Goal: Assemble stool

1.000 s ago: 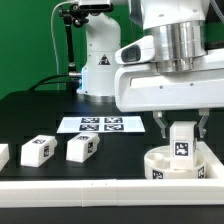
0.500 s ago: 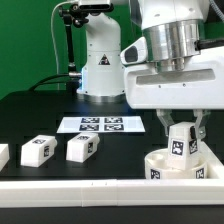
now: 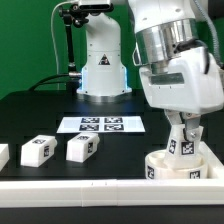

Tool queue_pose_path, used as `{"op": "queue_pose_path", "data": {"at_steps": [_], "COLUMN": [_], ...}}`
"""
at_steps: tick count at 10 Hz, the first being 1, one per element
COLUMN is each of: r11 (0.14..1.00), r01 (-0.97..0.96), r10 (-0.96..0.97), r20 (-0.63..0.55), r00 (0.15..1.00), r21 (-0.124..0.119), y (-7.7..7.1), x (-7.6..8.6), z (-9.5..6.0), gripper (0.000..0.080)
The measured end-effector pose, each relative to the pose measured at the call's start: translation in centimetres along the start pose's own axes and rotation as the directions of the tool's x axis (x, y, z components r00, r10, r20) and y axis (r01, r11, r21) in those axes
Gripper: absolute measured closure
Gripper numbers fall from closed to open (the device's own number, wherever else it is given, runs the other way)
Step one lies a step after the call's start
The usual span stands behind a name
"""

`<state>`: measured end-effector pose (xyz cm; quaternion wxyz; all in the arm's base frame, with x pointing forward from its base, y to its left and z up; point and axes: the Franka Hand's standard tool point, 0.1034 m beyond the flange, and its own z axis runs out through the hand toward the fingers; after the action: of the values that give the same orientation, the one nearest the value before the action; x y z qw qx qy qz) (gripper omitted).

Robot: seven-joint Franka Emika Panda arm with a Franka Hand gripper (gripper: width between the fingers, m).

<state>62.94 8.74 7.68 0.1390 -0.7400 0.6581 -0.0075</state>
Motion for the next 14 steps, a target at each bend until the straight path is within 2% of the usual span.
{"op": "queue_pose_path", "data": {"at_steps": [3,6,7,8,10,14], "r11": [0.986,0.984,0.989,0.992,0.997,0.999], "r01": [-0.168,-0.18,-0.148,-0.124,-0.065,-0.034], "r10": [0.167,0.18,0.148,0.124,0.067,0.035], "r20": [0.012,0.014,0.015,0.017,0.033,0.032], "r00": [0.986,0.984,0.989,0.992,0.997,0.999], "r21": [0.001,0.001,0.005,0.005,-0.032,-0.028], "y": [0.1,0.1,-0.1,-0.2,-0.4,-0.3], "x": [-0.1,-0.3,-0.2,-0.2,-0.8,-0.8], "z": [0.1,0.1,-0.2,-0.5,-1.2,-1.0], "gripper": [0.0459,0.0459,0.028,0.0188,0.0157,0.0151]}}
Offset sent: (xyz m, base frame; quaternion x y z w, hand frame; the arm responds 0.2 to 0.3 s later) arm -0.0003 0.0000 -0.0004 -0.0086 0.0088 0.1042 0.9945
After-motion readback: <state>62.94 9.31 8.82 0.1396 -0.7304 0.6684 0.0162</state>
